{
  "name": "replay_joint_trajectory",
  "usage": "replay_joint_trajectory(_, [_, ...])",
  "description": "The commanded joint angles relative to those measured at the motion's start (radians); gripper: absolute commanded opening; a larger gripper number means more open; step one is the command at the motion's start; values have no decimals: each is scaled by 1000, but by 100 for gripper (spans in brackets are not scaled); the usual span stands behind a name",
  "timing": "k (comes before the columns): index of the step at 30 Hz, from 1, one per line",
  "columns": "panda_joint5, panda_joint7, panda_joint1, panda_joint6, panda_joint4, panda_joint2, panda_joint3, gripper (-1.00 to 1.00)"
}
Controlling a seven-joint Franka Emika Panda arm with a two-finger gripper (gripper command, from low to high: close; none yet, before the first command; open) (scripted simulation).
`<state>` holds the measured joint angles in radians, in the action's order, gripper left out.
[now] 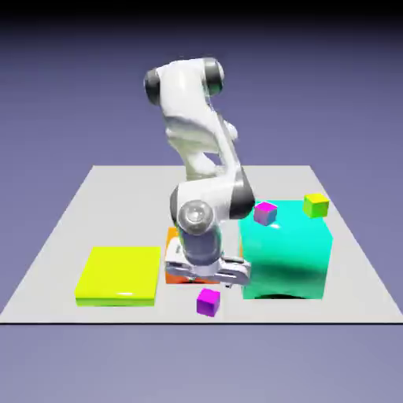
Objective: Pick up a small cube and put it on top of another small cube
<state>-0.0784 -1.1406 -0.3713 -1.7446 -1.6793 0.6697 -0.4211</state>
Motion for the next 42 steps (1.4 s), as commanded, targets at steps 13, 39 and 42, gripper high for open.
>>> replay_joint_trajectory(13, [-26, -125, -126, 375, 319, 386, -131, 0])
replay_joint_trajectory(39, [368, -142, 367, 94, 217, 92, -7, -100])
replay_joint_trajectory(42, [439, -194, 467, 128, 169, -17, -68, -100])
